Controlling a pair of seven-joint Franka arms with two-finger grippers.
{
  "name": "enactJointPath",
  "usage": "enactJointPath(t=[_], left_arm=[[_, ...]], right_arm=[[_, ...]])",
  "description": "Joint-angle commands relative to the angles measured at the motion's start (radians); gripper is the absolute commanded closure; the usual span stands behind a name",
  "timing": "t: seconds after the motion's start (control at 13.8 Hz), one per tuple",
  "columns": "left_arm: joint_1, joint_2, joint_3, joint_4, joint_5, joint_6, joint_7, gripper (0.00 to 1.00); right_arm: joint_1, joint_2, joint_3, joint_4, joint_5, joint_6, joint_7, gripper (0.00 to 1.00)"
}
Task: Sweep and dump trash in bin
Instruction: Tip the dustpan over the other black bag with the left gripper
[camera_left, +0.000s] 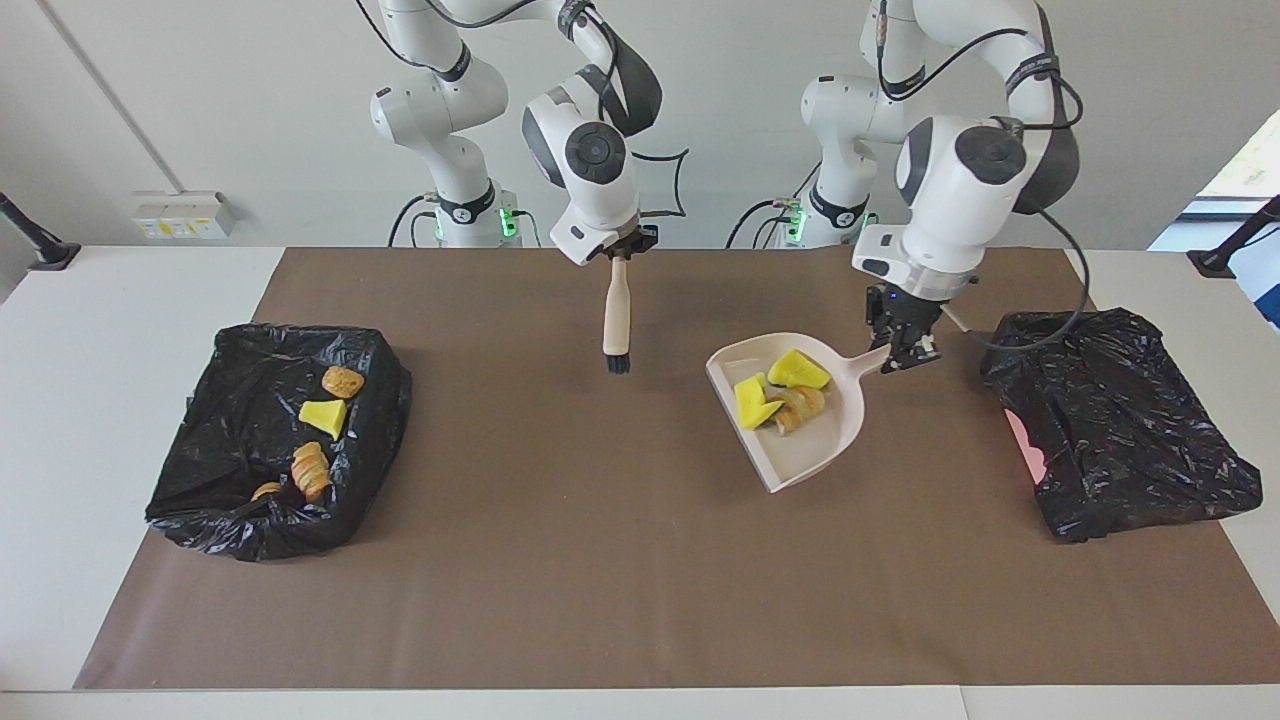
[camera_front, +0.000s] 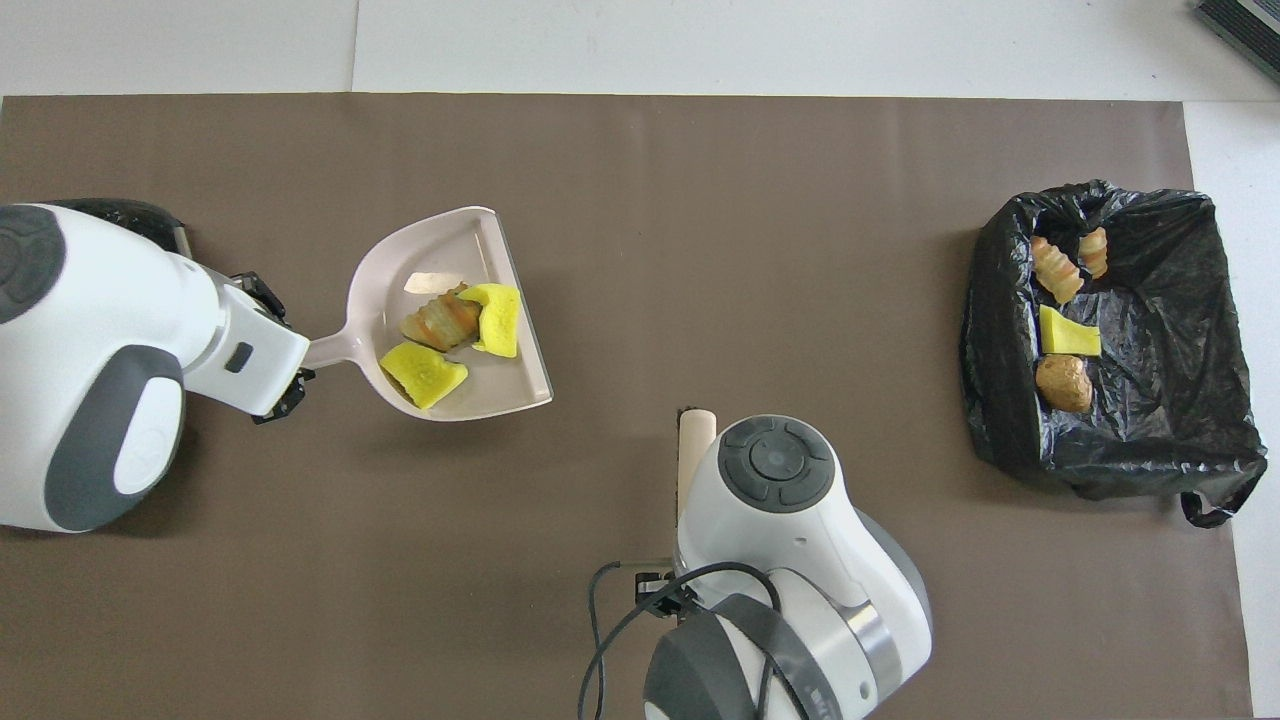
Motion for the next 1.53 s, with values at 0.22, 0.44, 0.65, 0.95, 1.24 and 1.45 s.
enactJointPath(t=[0.22,0.44,0.65,0.95,1.24,1.45], left_arm=[[0.315,0.023,-0.01,0.176,-0.06,-0.086,0.198,1.0],[0.498,0.072,-0.01,0.27,-0.072,-0.093,0.239,1.0],[0.627,0.092,-0.005,0.296,-0.058,-0.011,0.415,1.0],[0.667,0.225,-0.005,0.46,0.122,0.055,0.575,1.0],[0.658,0.247,-0.005,0.436,0.456,0.203,0.591,1.0],[0.646,0.241,-0.007,0.414,0.618,0.2,0.592,1.0]], right_arm=[[0.061,-0.002,0.002,-0.071,0.026,0.042,0.052,1.0],[0.099,0.065,0.002,-0.091,0.028,0.155,0.084,1.0],[0.11,0.084,0.001,-0.094,0.028,0.182,0.078,1.0],[0.11,0.093,0.001,-0.098,0.028,0.188,0.078,0.84],[0.11,0.104,0.001,-0.092,0.028,0.222,0.074,0.39],[0.104,0.125,-0.001,-0.051,0.009,0.22,0.078,0.0]])
